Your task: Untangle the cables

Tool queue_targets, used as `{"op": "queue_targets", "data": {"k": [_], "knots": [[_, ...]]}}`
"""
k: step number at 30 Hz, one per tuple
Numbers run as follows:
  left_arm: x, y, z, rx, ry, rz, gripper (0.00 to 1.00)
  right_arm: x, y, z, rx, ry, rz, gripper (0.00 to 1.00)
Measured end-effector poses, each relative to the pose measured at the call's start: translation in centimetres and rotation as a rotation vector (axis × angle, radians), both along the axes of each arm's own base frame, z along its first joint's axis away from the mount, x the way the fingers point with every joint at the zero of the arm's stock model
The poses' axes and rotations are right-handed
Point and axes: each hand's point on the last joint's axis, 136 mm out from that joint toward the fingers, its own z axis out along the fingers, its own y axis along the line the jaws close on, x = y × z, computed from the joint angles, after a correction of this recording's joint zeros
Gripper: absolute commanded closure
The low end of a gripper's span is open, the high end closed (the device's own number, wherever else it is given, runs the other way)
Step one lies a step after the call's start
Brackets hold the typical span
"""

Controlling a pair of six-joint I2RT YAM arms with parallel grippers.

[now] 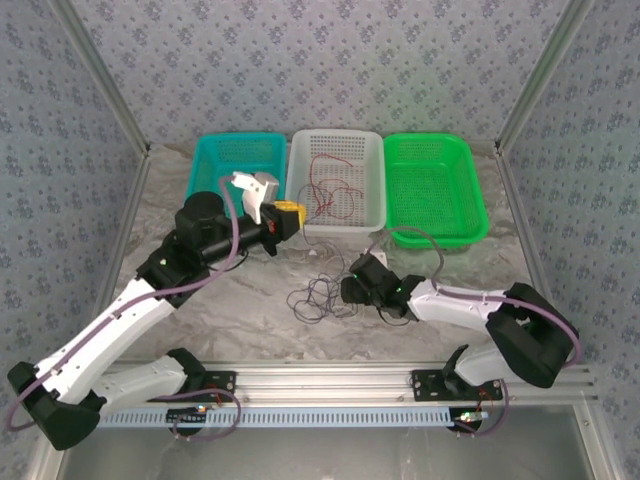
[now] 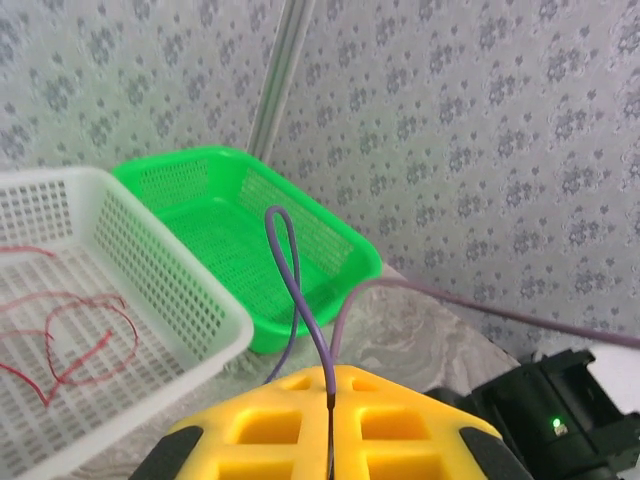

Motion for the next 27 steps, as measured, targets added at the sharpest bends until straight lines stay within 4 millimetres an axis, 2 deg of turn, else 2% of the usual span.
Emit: {"op": "queue_targets", "data": {"k": [5, 9, 16, 27], "knots": [[-0.6, 0.7, 5.2, -0.048, -0.111, 0.003, 0.92, -0.2, -0.4, -1.3, -0.035, 0.027, -0.015, 0.22], [-1.2, 1.5, 9.1, -0.089, -0.202, 0.013, 0.93, -0.2, -0.3, -1.3, -0.045, 0.016, -0.021, 0.22], [-1.6, 2.5, 12.7, -0.098, -0.300, 0.045, 0.94, 0.0, -0.7, -1.7, -0.077, 0.001, -0.043, 0.29], [-0.9, 3.8, 17.7, -0.056, -0.456, 0.139, 0.94, 0.1, -1.0, -1.9, -0.094, -0.017, -0.070, 0.32]]}}
